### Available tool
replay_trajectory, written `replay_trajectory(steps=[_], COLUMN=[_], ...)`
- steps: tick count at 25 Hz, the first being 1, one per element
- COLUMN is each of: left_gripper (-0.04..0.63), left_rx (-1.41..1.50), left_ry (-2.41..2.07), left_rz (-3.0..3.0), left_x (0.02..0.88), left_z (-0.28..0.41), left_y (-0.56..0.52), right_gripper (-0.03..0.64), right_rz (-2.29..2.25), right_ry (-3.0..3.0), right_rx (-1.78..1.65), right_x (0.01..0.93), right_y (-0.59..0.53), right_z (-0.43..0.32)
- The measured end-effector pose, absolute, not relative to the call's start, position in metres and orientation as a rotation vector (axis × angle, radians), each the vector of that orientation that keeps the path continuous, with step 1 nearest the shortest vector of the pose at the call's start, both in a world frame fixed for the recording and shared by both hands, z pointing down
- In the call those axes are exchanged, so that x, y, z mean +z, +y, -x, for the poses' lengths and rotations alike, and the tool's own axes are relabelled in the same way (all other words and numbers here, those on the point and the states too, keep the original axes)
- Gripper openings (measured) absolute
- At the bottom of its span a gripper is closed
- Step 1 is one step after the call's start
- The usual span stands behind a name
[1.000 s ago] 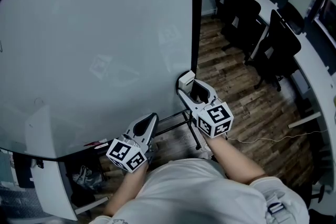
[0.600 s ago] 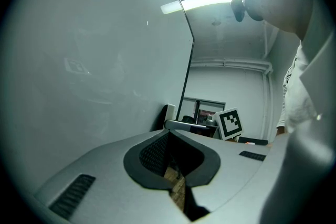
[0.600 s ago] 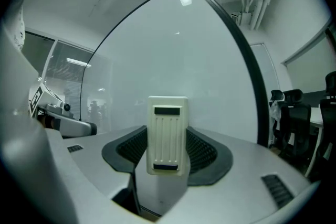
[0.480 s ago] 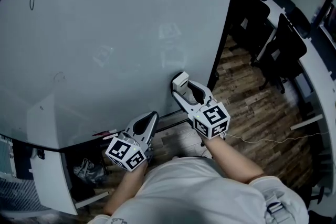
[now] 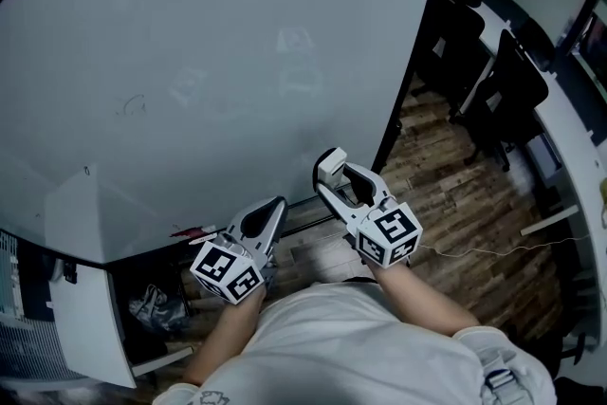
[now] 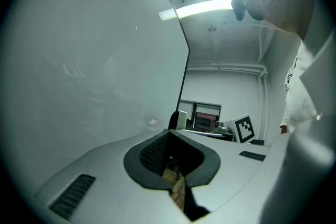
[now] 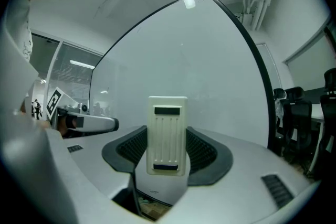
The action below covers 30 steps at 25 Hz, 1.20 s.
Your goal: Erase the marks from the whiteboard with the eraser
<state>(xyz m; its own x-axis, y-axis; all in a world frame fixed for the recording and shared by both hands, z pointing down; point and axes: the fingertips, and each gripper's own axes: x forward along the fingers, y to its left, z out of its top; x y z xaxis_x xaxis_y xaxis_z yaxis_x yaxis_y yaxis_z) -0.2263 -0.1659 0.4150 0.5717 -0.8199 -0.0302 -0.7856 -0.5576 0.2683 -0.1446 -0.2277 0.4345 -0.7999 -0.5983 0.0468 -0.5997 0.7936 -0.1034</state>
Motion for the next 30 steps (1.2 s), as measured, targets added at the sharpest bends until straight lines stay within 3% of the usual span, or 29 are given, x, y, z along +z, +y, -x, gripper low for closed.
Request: replay_trajectory(steps=[8,20,30], left_gripper=[0.007,0.006,0.006], left_rx=[-0.248,-0.246,-0.210], left_ry=[-1.375,-1.302,-1.329], left_rz=[-2.605,-2.617,-2.570], left_x=[0.391,0.387,0.408], left_z=[0.195,0.077,0.032], left_y=[-0.157,-0.103,-0.026], right_gripper=[0.233,0.233,0.233], right_rz=[-0.995,-1.026,-0.896], right_ry=[-2.987,-2.979,-2.998], right_rx=[0.183,0.148,0.094], right_x=[0.413,0.401,0.412], right_y=[-0.192,-0.121,-0.041], right_z=[0.096,-0.015,-0.047])
